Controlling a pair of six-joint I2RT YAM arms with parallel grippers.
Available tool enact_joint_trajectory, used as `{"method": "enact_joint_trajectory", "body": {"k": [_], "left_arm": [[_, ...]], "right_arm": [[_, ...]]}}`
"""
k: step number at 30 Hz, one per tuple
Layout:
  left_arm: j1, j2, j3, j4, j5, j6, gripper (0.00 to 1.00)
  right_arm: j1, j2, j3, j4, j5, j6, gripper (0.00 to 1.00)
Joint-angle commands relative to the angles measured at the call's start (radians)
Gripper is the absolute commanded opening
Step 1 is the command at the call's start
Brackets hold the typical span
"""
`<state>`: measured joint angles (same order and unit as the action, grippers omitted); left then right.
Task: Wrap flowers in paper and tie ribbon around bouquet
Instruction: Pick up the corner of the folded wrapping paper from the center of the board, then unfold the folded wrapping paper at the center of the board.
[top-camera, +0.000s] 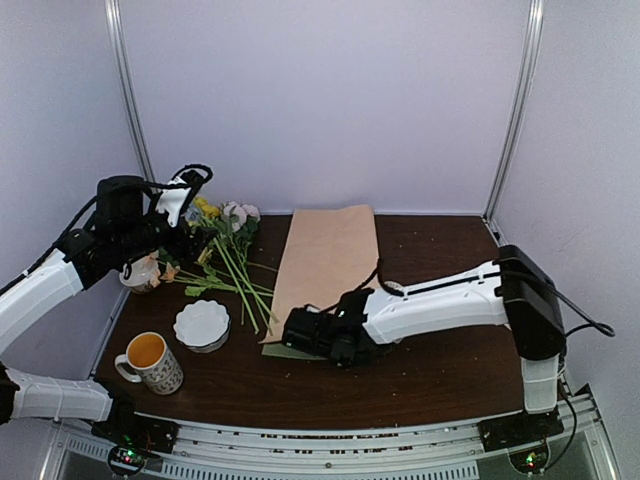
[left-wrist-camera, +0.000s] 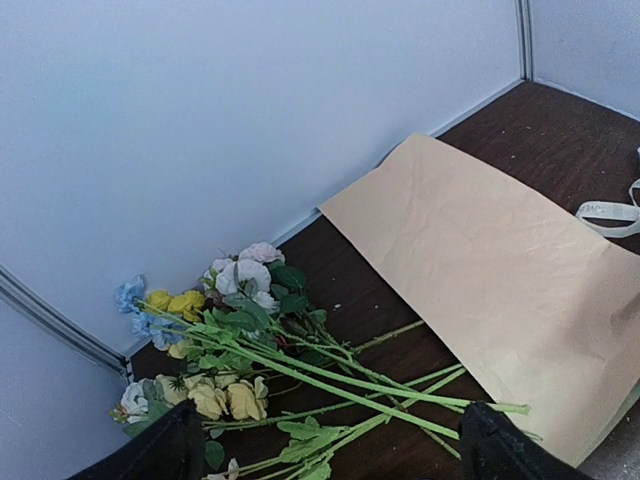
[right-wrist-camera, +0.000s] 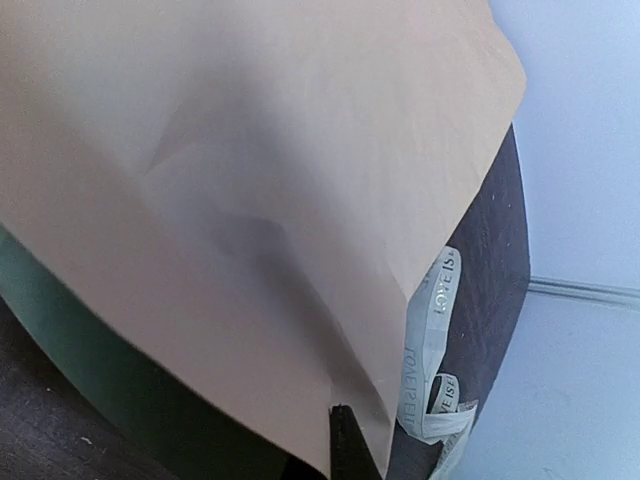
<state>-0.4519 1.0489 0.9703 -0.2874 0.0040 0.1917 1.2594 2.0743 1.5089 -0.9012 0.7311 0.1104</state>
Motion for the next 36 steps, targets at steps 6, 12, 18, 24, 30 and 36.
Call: {"method": "enact_joint_trajectory", "body": {"k": [6, 12, 18, 24, 30, 36], "left_arm": [[-0.002, -0.004, 0.011, 0.030, 0.064, 0.010, 0.91], [-0.002, -0.035, -0.019, 0.060, 0.114, 0.033, 0.91], [-0.003, -0.029, -0.028, 0.073, 0.149, 0.025, 0.90], [-0.002, -0.010, -0.015, 0.060, 0.136, 0.018, 0.89], [-0.005, -0.015, -0.018, 0.061, 0.117, 0.020, 0.89], [-0.004, -0.010, -0.013, 0.055, 0.109, 0.020, 0.89]], "right_arm": [[-0.227, -0.616, -0.252, 0.464, -0.468, 0.249, 0.00], [-0.419, -0.851, -0.429, 0.802, -0.877, 0.372, 0.00], [-0.531, -0.982, -0.481, 0.886, -0.953, 0.475, 0.00], [-0.659, -1.036, -0.738, 1.078, -0.838, 0.849, 0.00], [-0.819, -1.183, -0.912, 0.899, -0.576, 1.070, 0.00], [-0.923, -1.211, -1.005, 0.779, -0.523, 1.166, 0.00]]}}
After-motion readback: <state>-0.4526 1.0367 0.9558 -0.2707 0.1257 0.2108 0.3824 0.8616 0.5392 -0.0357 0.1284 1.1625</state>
